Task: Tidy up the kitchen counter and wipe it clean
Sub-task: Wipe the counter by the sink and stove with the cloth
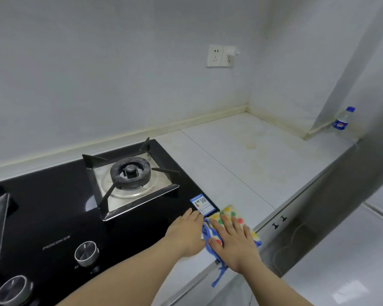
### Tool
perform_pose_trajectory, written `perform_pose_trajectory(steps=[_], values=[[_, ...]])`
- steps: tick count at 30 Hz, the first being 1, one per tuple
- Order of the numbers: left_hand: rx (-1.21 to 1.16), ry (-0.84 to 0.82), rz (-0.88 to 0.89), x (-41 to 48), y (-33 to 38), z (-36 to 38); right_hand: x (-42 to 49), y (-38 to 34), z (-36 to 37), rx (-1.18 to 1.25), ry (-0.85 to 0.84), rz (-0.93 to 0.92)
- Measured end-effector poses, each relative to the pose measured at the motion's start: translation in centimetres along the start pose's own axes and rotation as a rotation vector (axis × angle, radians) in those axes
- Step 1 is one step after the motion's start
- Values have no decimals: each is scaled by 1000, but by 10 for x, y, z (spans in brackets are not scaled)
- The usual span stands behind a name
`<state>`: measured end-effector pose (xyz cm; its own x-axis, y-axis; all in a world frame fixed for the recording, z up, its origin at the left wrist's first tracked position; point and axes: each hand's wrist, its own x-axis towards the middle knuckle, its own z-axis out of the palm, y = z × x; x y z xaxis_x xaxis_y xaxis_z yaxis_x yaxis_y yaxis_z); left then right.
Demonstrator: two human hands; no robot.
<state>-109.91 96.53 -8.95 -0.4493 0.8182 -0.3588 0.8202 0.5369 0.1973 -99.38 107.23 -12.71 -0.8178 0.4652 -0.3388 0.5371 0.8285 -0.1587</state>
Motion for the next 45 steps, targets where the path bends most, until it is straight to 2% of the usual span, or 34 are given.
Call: perform_pose_trajectory(steps=[4, 10, 15, 17, 20, 22, 23, 26, 30, 34, 37, 38, 41, 45], values=[[11, 13, -42, 26, 13, -1, 20, 33, -8, 3, 20, -34], [-62, 79, -239, 58, 45, -4, 56, 95, -32, -14, 16, -38], [-123, 13, -344, 58, 52, -2, 79, 91, -35, -12, 71, -35], [-144, -12, -383, 56, 59, 4, 81, 79, -22, -55, 80, -142], [-151, -60, -427, 56, 69, 4, 80, 86, -16, -119, 178, -352], [-136, -81, -453, 58, 72, 1, 85, 109, -26, -155, 94, -426], [-125, -90, -461, 58, 74, -1, 87, 122, -34, -154, 33, -418], [-113, -102, -488, 60, 78, -4, 97, 150, -47, -136, 65, -310], [-98, -138, -523, 65, 83, -10, 90, 134, -43, -100, 50, -205], [-77, -171, -545, 71, 87, -15, 77, 107, -31, -151, 61, -370], [-83, -167, -549, 71, 87, -16, 88, 130, -36, -148, 65, -512], [-89, -161, -549, 71, 87, -15, 90, 142, -42, -140, 11, -477], [-96, -146, -549, 70, 88, -14, 99, 163, -53, -157, 59, -324], [-97, -125, -557, 70, 88, -14, 86, 143, -43, -111, 55, -238]])
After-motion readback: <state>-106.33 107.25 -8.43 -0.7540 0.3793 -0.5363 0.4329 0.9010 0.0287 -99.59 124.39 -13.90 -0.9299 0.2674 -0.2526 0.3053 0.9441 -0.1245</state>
